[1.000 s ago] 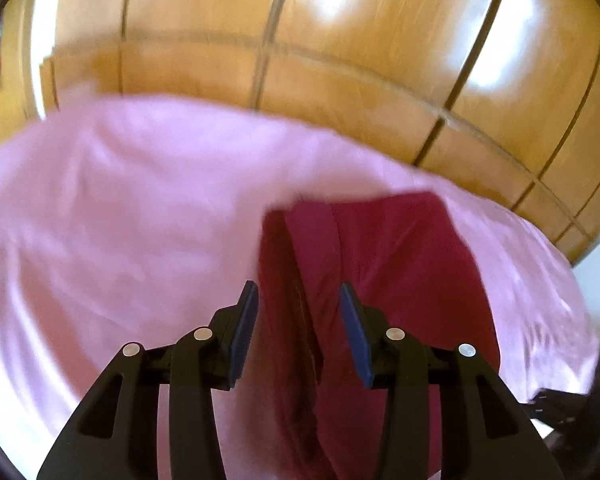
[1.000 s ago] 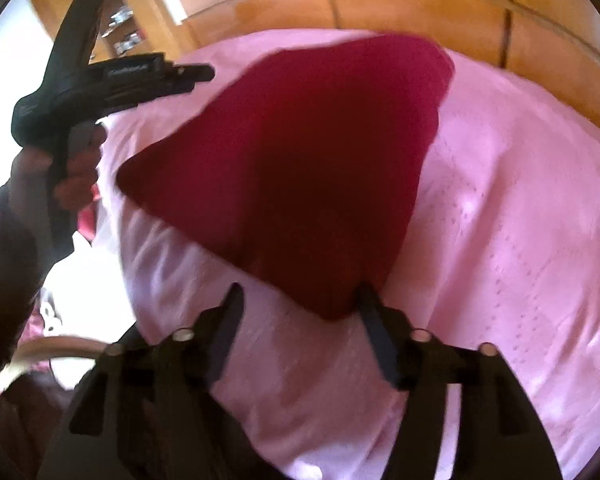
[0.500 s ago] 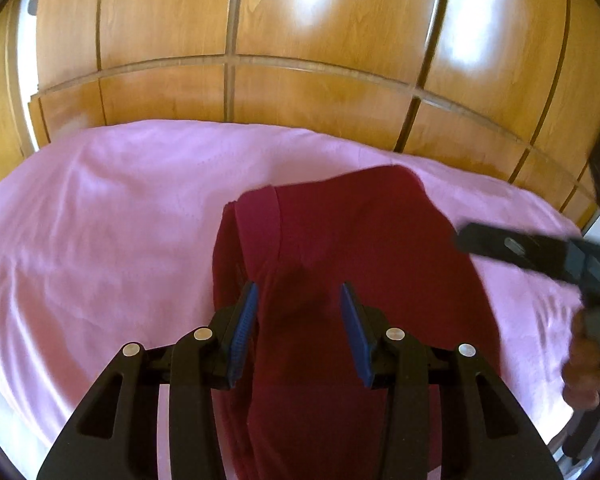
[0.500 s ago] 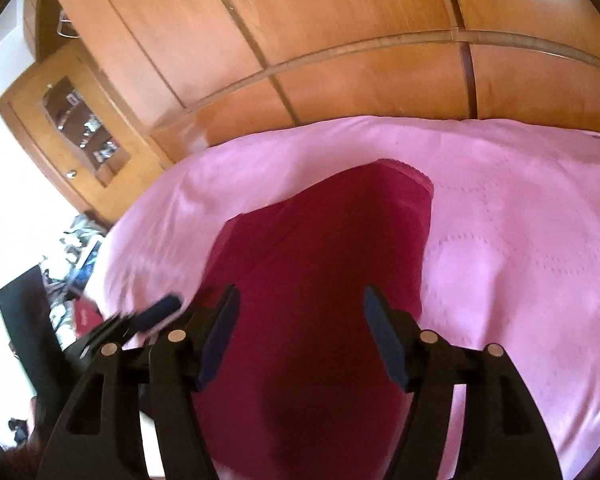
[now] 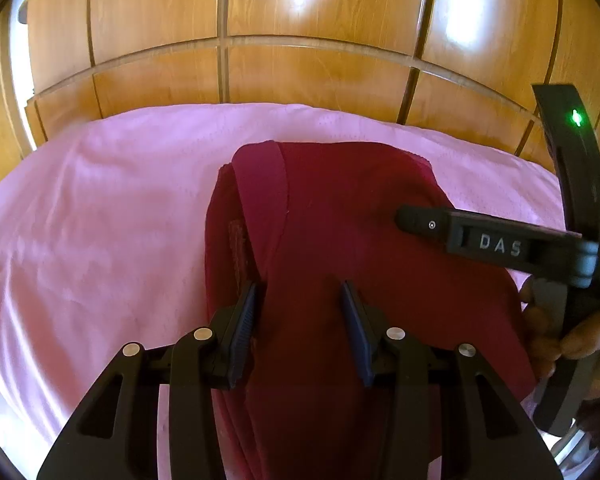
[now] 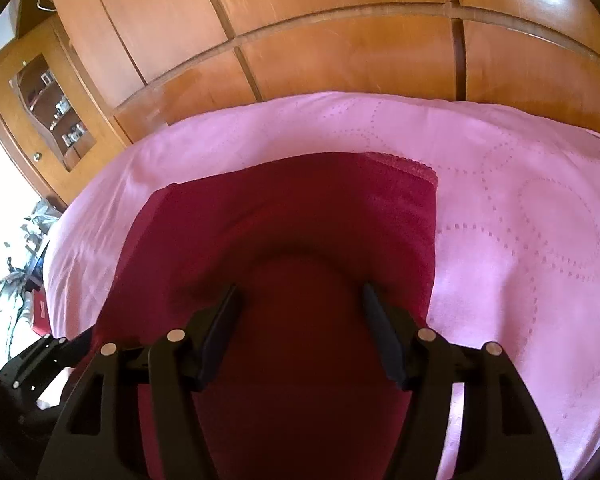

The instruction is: Fold small clothes

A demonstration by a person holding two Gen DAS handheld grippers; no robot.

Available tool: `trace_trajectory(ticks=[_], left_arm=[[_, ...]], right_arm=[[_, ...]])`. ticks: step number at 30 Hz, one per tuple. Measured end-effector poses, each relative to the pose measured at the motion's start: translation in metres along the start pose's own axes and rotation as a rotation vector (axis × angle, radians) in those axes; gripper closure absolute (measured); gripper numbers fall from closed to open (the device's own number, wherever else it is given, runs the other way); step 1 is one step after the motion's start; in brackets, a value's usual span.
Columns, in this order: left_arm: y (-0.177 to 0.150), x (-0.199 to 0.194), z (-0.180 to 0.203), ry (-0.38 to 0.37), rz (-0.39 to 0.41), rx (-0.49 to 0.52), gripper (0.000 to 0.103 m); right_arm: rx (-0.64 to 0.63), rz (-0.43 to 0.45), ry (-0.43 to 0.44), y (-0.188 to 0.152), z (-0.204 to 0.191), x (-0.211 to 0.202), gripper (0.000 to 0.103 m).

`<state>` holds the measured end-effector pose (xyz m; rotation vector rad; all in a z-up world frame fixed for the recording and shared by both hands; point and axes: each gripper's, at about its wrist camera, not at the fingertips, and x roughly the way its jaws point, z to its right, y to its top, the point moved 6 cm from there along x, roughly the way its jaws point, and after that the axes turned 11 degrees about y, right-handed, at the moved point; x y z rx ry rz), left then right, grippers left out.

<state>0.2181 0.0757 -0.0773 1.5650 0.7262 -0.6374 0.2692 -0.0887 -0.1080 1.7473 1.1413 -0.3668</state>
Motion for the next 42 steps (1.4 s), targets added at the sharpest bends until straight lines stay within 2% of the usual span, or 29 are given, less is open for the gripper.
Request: trace_trajectory(ticks=[7,9,12,17,23,24,26,29,31,32,33,36,39,42], left_arm=[[-0.002,-0.007,0.000,0.019,0.005,0.003,0.062],[-0.003,-0.010,-0.002,0.022,0.007,0.002,0.062],[-0.004,-0.014,-0.004,0.032,0.015,0.004,0.062],[-0.008,-0.020,-0.007,0.039,0.020,-0.005,0.062],[-0.016,-0.021,-0.011,0.031,0.007,-0.015,0.061],[-0.017,-0.020,-0.012,0.029,0.002,-0.018,0.056],[-0.023,-0.017,-0.013,0.029,-0.007,-0.030,0.053],[-0.029,-0.013,-0.018,-0.003,-0.034,-0.076,0.053],[-0.030,-0.015,-0.021,-0.019,-0.037,-0.089,0.053],[-0.030,-0.018,-0.023,-0.032,-0.035,-0.091,0.051],[-0.029,-0.020,-0.025,-0.050,-0.035,-0.097,0.043],[-0.023,-0.029,-0.038,-0.138,-0.030,-0.154,0.032],[-0.010,-0.029,-0.051,-0.184,-0.021,-0.199,0.029],[0.001,-0.020,-0.053,-0.247,-0.051,-0.227,0.029]], right_arm=[[-0.054,0.010,-0.041,-0.002,-0.005,-0.001,0.039],[-0.068,0.006,-0.052,-0.002,-0.009,-0.004,0.035],[-0.073,0.006,-0.049,-0.003,-0.015,-0.013,0.030],[-0.063,0.020,-0.025,-0.010,-0.022,-0.034,0.030],[-0.063,-0.025,-0.006,-0.045,-0.025,-0.049,0.029],[-0.058,-0.033,-0.005,-0.051,-0.023,-0.050,0.029],[-0.034,-0.056,-0.013,-0.062,-0.017,-0.048,0.026],[0.036,-0.074,0.026,-0.074,-0.004,-0.038,0.018],[0.075,-0.065,0.054,-0.075,0.001,-0.037,0.017],[0.076,-0.063,0.056,-0.074,0.001,-0.038,0.015],[0.072,-0.065,0.052,-0.074,0.001,-0.039,0.013],[0.058,-0.072,0.065,-0.068,-0.002,-0.043,0.012],[0.049,-0.035,0.091,-0.052,-0.005,-0.054,0.011],[0.069,-0.003,0.133,-0.034,-0.004,-0.056,0.011]])
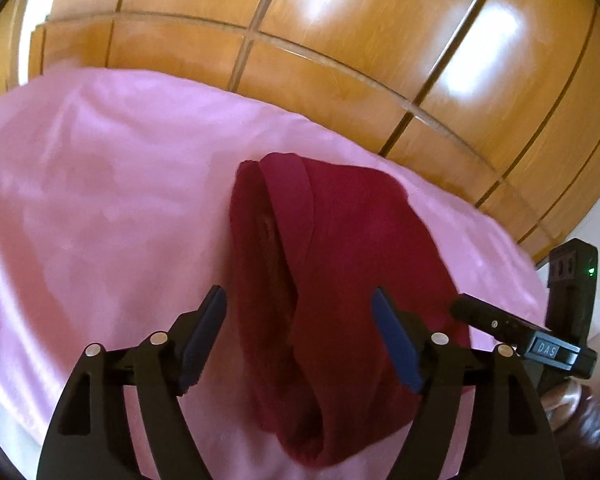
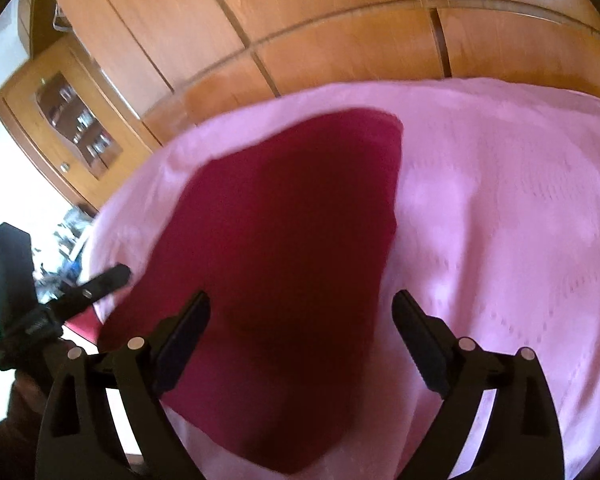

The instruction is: Fold small clothes

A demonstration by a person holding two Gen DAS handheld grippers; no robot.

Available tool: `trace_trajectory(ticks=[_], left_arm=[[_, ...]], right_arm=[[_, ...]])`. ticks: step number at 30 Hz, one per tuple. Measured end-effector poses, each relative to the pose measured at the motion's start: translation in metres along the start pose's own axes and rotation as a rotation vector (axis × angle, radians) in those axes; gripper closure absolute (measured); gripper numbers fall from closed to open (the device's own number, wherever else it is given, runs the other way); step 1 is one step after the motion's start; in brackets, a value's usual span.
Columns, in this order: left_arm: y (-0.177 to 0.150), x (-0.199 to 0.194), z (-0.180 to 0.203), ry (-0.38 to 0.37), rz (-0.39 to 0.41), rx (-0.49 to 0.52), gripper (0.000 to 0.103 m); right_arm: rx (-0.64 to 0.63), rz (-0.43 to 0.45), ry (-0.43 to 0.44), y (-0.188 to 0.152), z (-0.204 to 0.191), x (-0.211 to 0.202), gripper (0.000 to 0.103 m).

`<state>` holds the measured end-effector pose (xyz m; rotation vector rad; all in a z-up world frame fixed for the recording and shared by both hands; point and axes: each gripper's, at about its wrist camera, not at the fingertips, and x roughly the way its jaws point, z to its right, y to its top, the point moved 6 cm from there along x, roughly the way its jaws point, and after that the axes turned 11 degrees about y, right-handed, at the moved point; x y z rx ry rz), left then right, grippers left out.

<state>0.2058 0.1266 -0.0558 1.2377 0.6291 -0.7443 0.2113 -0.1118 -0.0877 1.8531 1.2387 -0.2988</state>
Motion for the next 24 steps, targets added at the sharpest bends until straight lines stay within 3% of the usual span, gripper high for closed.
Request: trace_trajectory(ticks=[3,8,13,16,18,20,24], left_arm=[[0.008,0.022,-0.003,-0.003,-0.048,-0.016,0.029],[-0.003,0.055,-0.005,-0.089,-0.163,-0.061,0.029],[-0.014,0.065,0.000,-0.193,-0.188,-0.070,0.044],[-0.016,0.062,-0.002,-0.225,-0.177,-0.080,0.053],[-0.014,0.059,-0.001,-0.236,-0.166,-0.081,0.061],[-0.014,0.054,0.000,-0.248,-0.151,-0.084,0.062],[-0.015,0.044,0.001,-0.274,-0.145,-0.112,0.063]], right_arm=[[0.017,-0.001,0.004,0.013,0.006,0.009,0.011],[0.077,-0.053,0.058,0.012,0.019,0.032,0.020],[0.150,-0.077,0.141,0.010,0.032,0.041,0.019],[0.125,-0.086,0.146,0.010,0.028,0.040,0.033],[0.108,-0.096,0.139,0.011,0.022,0.037,0.051],[0.090,-0.085,0.128,0.015,0.014,0.031,0.062],[-0.008,-0.066,0.102,0.021,-0.011,0.017,0.067]])
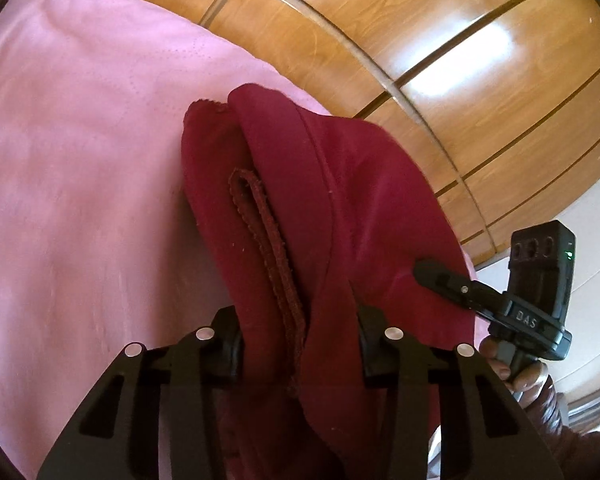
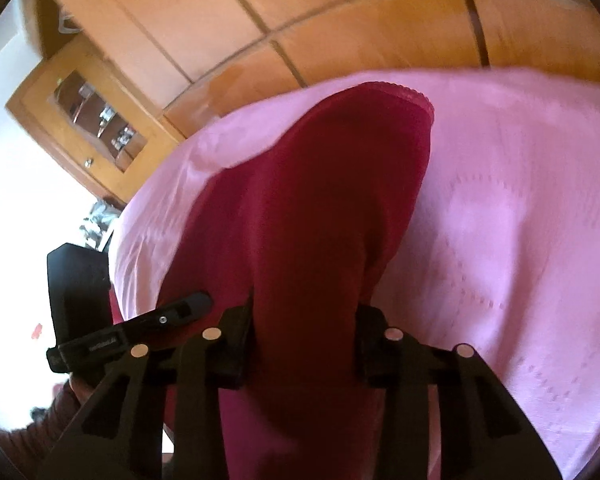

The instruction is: Fold small clothes

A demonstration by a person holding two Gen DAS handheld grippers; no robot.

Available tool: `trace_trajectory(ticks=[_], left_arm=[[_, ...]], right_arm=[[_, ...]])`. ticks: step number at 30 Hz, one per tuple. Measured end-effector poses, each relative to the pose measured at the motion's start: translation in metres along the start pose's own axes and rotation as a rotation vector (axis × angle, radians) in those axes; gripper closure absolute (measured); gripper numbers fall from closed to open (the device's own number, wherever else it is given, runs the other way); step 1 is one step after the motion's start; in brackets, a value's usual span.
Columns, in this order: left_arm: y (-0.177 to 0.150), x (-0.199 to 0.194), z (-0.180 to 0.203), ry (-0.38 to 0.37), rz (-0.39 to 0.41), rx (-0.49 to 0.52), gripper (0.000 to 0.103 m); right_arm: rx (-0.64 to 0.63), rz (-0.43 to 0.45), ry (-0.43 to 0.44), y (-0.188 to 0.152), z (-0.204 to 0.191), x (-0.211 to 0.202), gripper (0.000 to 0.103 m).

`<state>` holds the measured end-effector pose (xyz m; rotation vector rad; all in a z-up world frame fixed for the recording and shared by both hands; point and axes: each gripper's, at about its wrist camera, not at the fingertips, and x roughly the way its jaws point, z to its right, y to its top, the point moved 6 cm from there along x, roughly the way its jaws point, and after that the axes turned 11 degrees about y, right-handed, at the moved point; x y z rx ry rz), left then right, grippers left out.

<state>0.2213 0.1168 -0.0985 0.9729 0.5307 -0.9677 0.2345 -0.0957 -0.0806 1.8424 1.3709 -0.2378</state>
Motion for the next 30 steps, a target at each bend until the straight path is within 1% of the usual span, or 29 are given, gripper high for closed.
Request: trace_trajectory(ticks=[5,9,13,20,25,28,29,30], left_arm=[[-0.004,-0.016,0.020,-0.040,0.030,0.006,0.064],[0.006,-0.016,0.045,-0.078,0.045,0.040,0.064],[0.019,-0.008,0.078,-0.092,0.055,0.123,0.064],[0.044,0.032,0.139,-0.087,0.038,0.270,0.065],[0.065,0.065,0.168,-0.064,0.022,0.323,0.065],[0.070,0.089,0.176,-0.016,0.005,0.355,0.065],[0.069,0.101,0.175,0.022,-0.010,0.372,0.065],[0.067,0.113,0.172,0.042,-0.040,0.363,0.065]], right_arm=[[-0.064,0.029,-0.007,0.008,-0.015,-0.021,0.068],[-0.094,0.075,-0.027,0.018,-0.015,-0.045,0.068],[-0.090,0.137,-0.053,0.029,-0.003,-0.073,0.068],[-0.071,0.213,-0.139,0.048,0.035,-0.113,0.068],[-0.035,0.232,-0.191,0.062,0.069,-0.123,0.068],[0.009,0.221,-0.212,0.065,0.103,-0.116,0.065],[0.027,0.215,-0.219,0.064,0.112,-0.114,0.064],[0.070,0.192,-0.230,0.059,0.130,-0.105,0.062]])
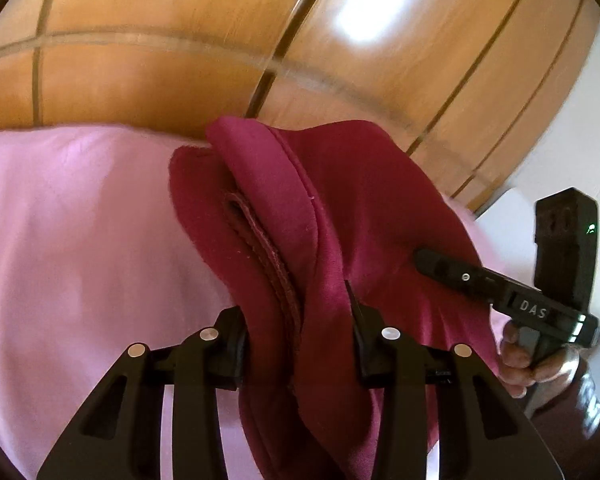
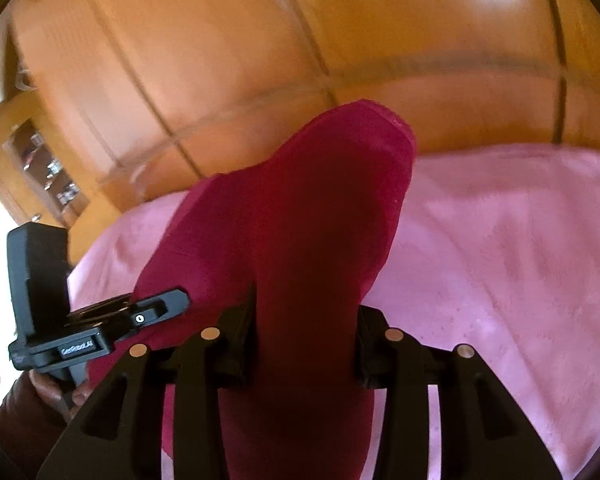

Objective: Fold small clothes
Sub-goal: 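Lower the folded shirt onto the bedspread and open both grippers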

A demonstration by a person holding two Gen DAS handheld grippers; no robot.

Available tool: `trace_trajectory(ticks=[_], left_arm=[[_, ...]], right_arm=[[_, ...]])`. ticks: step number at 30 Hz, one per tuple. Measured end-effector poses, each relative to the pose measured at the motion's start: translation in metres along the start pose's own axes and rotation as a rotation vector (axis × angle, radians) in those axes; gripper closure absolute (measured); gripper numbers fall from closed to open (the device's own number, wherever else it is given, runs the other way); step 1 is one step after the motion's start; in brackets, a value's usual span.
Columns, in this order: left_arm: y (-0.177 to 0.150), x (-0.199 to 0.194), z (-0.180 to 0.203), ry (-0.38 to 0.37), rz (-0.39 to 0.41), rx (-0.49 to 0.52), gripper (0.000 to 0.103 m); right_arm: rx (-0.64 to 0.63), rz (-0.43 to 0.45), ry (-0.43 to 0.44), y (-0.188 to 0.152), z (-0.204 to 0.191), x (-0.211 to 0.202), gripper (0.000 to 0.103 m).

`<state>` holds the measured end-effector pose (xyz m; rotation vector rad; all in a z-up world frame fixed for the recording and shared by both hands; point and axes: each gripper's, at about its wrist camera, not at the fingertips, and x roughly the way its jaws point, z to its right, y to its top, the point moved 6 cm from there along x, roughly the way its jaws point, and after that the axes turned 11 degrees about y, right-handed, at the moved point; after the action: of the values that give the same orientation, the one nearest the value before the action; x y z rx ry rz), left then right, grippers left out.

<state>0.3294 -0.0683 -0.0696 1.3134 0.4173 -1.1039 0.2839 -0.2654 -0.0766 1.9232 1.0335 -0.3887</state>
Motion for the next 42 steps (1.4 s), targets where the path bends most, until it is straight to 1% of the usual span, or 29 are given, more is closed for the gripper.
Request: trace_trajectory(ticks=[1,2,3,4,5,6,7,8,9,11,13,14,17,19,21,22,23,24,25,27,29,30,32,36,38,40,42], left_arm=[[-0.005,0.013,-0.002,0.018,-0.037,-0.005,0.065],[-0.013,0.032,-0.005,0.075,-0.081,0.015,0.059],[-0.022,0.046,-0.009,0.124,-0.105,0.023,0.045],[-0.025,0.050,-0.011,0.143,-0.090,0.020,0.039],[-0.027,0.051,-0.015,0.167,-0.064,0.013,0.031],[-0.027,0.052,-0.016,0.164,-0.066,-0.001,0.031],[-0.027,0.052,-0.017,0.162,-0.073,-0.008,0.031],[-0.026,0.050,-0.016,0.174,-0.077,0.001,0.031],[-0.025,0.046,-0.014,0.198,-0.072,0.018,0.031],[-0.024,0.030,-0.006,0.249,-0.045,0.048,0.031],[-0.025,0.015,-0.001,0.302,-0.006,0.055,0.031],[-0.024,0.008,0.001,0.324,0.018,0.059,0.031],[-0.031,-0.021,0.007,0.379,0.109,0.070,0.031],[-0.039,-0.039,0.011,0.376,0.157,0.065,0.031],[-0.042,-0.042,0.019,0.385,0.175,0.071,0.031],[-0.046,-0.041,0.020,0.402,0.174,0.079,0.032],[-0.051,-0.035,0.019,0.414,0.149,0.085,0.035],[-0.049,-0.026,0.020,0.422,0.127,0.082,0.040],[-0.051,-0.017,0.016,0.440,0.095,0.073,0.040],[-0.058,-0.003,0.008,0.458,0.044,0.057,0.040],[-0.063,0.003,0.002,0.455,0.036,0.041,0.040],[-0.063,0.002,0.003,0.450,0.037,0.035,0.040],[-0.065,-0.003,0.004,0.456,0.045,0.036,0.040],[-0.069,-0.016,0.005,0.461,0.067,0.023,0.040],[-0.073,-0.025,0.007,0.470,0.090,0.019,0.040],[-0.077,-0.033,0.008,0.475,0.105,0.022,0.040],[-0.081,-0.039,0.009,0.484,0.118,0.026,0.040]], right_arm=[[0.009,-0.019,-0.017,-0.005,0.008,0.007,0.059],[-0.001,-0.054,-0.076,-0.016,0.020,0.021,0.049],[-0.007,-0.072,-0.133,-0.029,0.033,0.032,0.040],[0.002,-0.061,-0.138,-0.034,0.039,0.036,0.038],[0.064,-0.019,-0.095,-0.040,0.048,0.035,0.036],[0.134,-0.002,-0.055,-0.044,0.055,0.034,0.035],[0.160,0.009,-0.043,-0.045,0.057,0.034,0.035],[0.151,0.012,-0.053,-0.045,0.056,0.033,0.032],[0.140,0.012,-0.072,-0.044,0.054,0.032,0.028],[0.123,0.003,-0.112,-0.042,0.052,0.028,0.022],[0.104,-0.002,-0.140,-0.039,0.052,0.020,0.022],[0.079,0.001,-0.167,-0.037,0.046,0.016,0.022],[0.005,0.029,-0.236,-0.031,0.033,-0.005,0.024],[-0.035,0.056,-0.232,-0.031,0.019,-0.020,0.033],[-0.092,0.064,-0.209,-0.037,-0.003,-0.030,0.057],[-0.119,0.058,-0.195,-0.040,-0.012,-0.032,0.063],[-0.145,0.046,-0.171,-0.047,-0.026,-0.030,0.069],[-0.160,0.032,-0.156,-0.053,-0.034,-0.028,0.073],[-0.176,0.005,-0.146,-0.064,-0.041,-0.023,0.073],[-0.189,-0.045,-0.171,-0.079,-0.042,-0.010,0.074],[-0.183,-0.112,-0.239,-0.104,-0.029,0.011,0.073],[-0.187,-0.103,-0.253,-0.109,-0.024,0.015,0.073],[-0.170,-0.065,-0.251,-0.110,-0.022,0.016,0.073],[-0.154,-0.053,-0.251,-0.109,-0.020,0.013,0.073],[-0.141,-0.045,-0.251,-0.111,-0.021,0.010,0.072],[-0.128,-0.042,-0.252,-0.113,-0.019,0.006,0.070],[-0.119,-0.037,-0.255,-0.111,-0.023,0.004,0.064]])
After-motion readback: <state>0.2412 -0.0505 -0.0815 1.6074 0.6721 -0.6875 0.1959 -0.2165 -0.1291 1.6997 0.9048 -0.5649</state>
